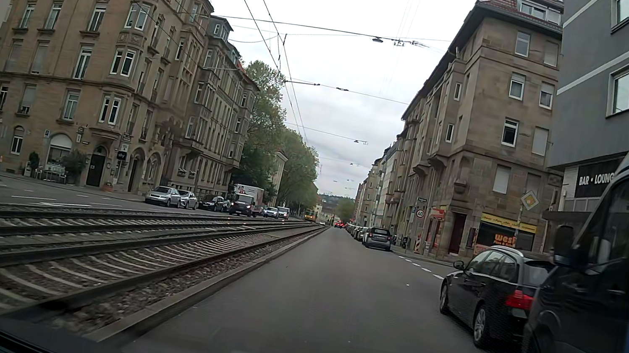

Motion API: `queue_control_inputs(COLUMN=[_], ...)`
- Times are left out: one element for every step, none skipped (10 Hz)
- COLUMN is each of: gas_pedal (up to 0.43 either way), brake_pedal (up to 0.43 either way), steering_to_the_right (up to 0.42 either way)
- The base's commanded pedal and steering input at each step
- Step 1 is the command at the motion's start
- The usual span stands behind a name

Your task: Follow the waypoints while adhering to traffic rules and regulations

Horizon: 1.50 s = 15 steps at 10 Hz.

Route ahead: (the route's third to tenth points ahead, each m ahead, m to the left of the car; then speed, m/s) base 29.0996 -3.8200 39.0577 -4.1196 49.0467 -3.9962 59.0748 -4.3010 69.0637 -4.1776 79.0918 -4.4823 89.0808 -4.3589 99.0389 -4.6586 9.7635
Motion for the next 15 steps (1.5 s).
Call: queue_control_inputs(gas_pedal=[0.067, 0.067, 0.067, 0.067, 0.067, 0.067, 0.067, 0.067, 0.067, 0.067, 0.067, 0.067, 0.067, 0.067, 0.067], brake_pedal=[0.0, 0.0, 0.0, 0.0, 0.0, 0.0, 0.0, 0.0, 0.0, 0.0, 0.0, 0.0, 0.0, 0.0, 0.0], steering_to_the_right=[0.024, 0.024, 0.023, 0.022, 0.022, 0.02, 0.015, 0.011, 0.01, 0.01, 0.008, 0.005, 0.004, 0.003, 0.001])
